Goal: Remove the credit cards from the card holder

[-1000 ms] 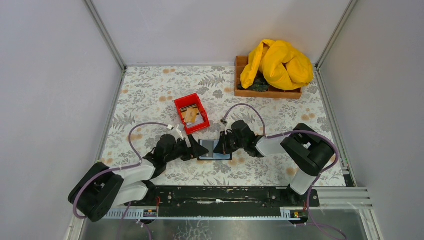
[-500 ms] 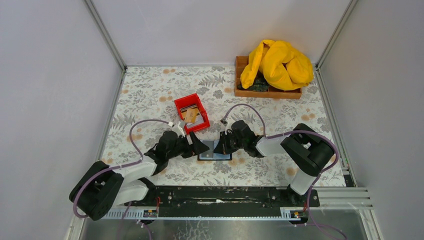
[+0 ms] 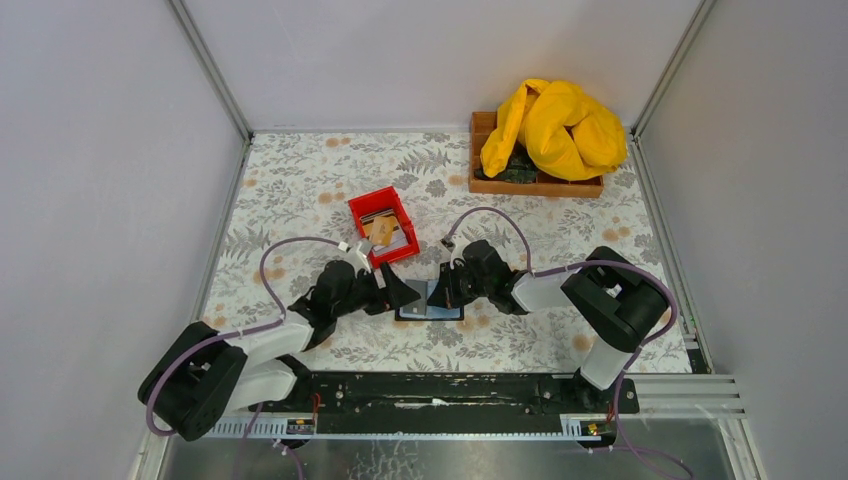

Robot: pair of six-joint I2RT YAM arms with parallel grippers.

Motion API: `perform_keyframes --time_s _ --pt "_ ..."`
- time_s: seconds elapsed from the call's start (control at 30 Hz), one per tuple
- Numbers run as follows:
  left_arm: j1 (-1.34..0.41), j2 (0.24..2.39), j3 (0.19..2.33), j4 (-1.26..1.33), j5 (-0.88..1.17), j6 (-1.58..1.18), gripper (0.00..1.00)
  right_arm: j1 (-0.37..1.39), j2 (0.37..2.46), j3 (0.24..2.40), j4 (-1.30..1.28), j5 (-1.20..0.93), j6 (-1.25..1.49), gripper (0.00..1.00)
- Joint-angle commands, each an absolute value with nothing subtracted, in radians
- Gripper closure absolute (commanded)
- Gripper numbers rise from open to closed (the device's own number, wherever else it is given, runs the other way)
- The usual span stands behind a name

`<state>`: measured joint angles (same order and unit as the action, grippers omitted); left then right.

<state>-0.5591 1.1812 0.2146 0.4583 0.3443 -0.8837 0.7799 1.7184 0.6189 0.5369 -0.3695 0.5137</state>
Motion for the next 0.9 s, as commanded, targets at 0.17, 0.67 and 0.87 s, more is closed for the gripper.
perform_keyframes --time_s 0.17,0.67,0.87 --pt "-0.553 1.154 0.263 0.480 0.363 -0.888 0.15 0.768 1.736 0.624 0.512 -0.367 0.502 1.00" --pt "-0.553 1.206 0.245 0.521 0.353 -0.893 0.15 0.764 1.747 0.626 0.515 -0.373 0.502 1.00" --pt "-0.553 1.254 0.225 0.567 0.356 -0.900 0.15 0.762 1.752 0.626 0.514 -0.373 0.503 1.00"
